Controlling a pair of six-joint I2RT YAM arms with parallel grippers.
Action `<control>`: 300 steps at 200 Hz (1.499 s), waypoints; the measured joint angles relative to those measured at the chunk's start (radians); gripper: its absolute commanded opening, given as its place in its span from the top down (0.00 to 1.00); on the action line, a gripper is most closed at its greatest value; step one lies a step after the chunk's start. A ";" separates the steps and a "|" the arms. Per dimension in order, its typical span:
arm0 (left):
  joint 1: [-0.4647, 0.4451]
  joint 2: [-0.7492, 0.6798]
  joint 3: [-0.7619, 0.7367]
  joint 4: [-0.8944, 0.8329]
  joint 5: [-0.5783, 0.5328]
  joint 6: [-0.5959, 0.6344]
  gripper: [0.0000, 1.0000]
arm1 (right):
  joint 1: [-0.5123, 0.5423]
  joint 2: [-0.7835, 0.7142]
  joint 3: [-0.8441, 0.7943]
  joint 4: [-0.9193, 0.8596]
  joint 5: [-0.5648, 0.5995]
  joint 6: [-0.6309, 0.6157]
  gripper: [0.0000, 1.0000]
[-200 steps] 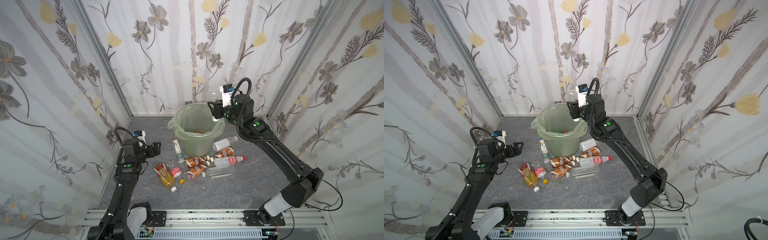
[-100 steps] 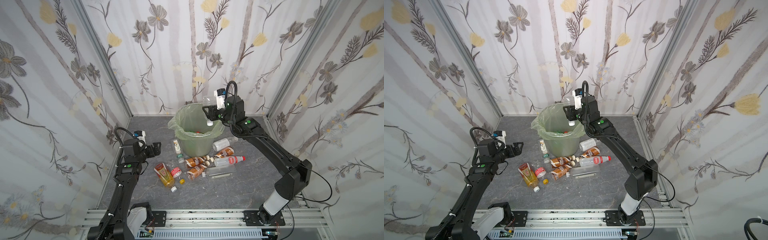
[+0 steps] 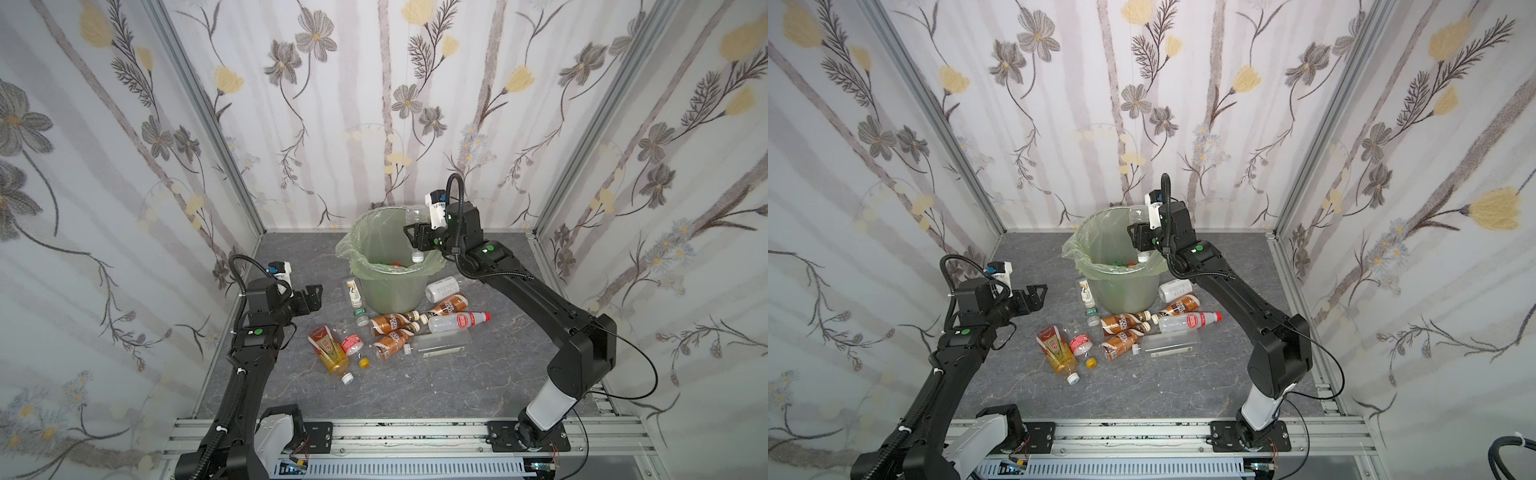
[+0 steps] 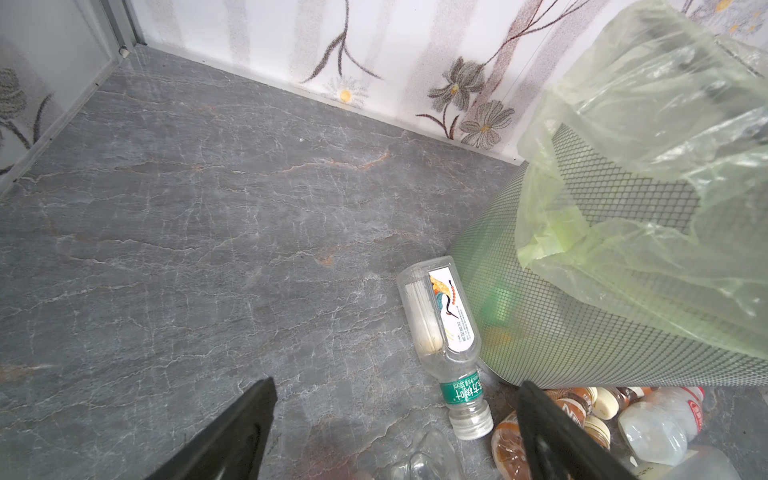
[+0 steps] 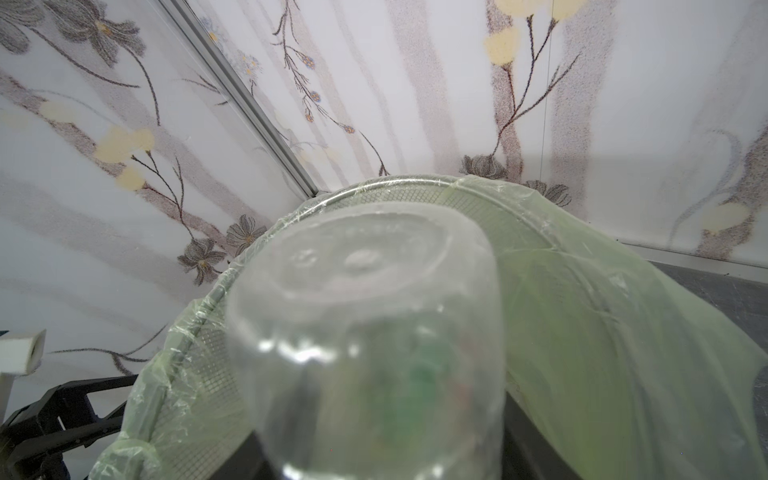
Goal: Put the plastic bottles in the bin
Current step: 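Lower the clear bottle into the bin and open the right gripper, then withdraw the right gripper from the bin toward its side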
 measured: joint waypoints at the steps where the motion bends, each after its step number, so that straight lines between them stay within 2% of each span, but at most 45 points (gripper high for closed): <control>1: 0.000 0.000 0.000 0.000 0.000 0.000 0.08 | 0.000 0.000 0.000 0.000 0.000 0.000 0.38; 96: 0.000 -0.011 -0.006 0.000 0.002 -0.003 0.07 | 0.000 -0.007 -0.015 -0.037 0.029 -0.006 0.35; 187: 0.000 -0.018 -0.014 0.001 0.002 -0.004 0.07 | 0.000 -0.125 -0.066 -0.045 0.048 -0.054 0.34; 242: 0.000 -0.011 -0.014 0.001 0.001 -0.006 0.07 | -0.019 -0.277 -0.183 -0.038 0.067 -0.084 0.34; 300: 0.000 -0.001 -0.015 0.002 0.002 -0.026 0.07 | -0.114 -0.462 -0.420 -0.035 0.093 -0.090 0.33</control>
